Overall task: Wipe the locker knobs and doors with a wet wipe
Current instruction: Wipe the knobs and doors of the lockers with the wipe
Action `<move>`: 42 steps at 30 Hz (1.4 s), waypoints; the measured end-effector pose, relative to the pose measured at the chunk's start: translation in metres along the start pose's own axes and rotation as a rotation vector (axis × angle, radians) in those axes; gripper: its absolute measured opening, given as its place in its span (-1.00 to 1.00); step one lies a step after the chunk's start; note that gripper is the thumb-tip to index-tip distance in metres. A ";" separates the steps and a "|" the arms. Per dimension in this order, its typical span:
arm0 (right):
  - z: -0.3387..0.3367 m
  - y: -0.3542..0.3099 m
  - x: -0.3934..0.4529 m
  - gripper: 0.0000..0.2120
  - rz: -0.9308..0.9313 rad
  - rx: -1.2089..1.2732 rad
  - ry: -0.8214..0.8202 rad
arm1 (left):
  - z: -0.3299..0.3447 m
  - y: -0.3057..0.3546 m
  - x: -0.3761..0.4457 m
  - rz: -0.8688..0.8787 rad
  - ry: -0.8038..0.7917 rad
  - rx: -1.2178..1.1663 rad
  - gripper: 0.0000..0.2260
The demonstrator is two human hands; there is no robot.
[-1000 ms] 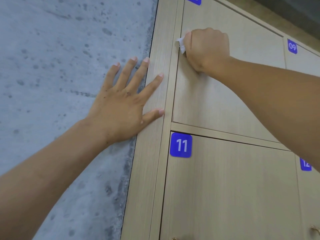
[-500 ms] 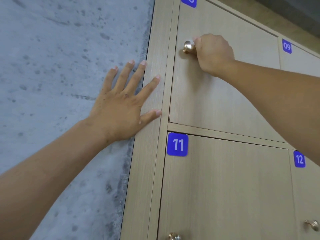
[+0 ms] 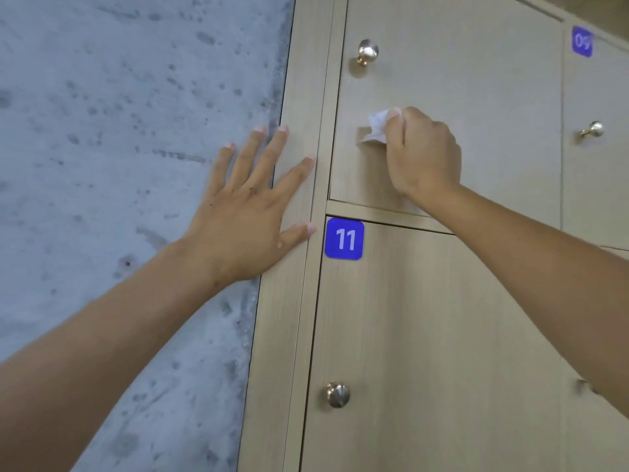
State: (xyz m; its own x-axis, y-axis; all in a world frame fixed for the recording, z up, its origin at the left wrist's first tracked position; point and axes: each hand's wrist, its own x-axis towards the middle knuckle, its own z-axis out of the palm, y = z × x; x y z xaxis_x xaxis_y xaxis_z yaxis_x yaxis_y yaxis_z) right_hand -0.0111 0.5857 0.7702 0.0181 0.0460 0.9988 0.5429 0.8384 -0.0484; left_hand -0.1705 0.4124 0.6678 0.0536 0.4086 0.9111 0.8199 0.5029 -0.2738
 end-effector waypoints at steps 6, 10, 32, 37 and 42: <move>-0.008 0.010 -0.087 -0.70 -0.013 0.097 -0.030 | 0.011 0.024 -0.054 0.012 -0.008 -0.067 -0.29; -0.017 0.012 -0.154 -0.73 -0.020 0.173 -0.100 | 0.022 0.044 -0.093 0.019 0.005 -0.101 -0.30; -0.065 0.027 -0.513 -0.71 0.225 0.421 -0.793 | 0.071 0.100 -0.285 -0.012 -0.256 -0.026 -0.11; -0.069 0.032 -0.572 -0.79 0.119 0.369 -0.985 | 0.085 0.097 -0.298 0.011 -0.266 0.043 -0.09; -0.075 0.023 -0.592 -0.79 0.050 0.476 -1.155 | 0.091 0.096 -0.299 0.019 -0.262 0.084 -0.08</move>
State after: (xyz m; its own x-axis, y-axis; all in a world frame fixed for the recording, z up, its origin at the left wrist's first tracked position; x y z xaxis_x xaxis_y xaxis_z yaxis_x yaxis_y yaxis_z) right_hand 0.0537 0.5367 0.1785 -0.8476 0.3303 0.4152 0.2008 0.9241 -0.3253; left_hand -0.1593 0.4080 0.3410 -0.0892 0.5962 0.7978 0.7695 0.5498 -0.3249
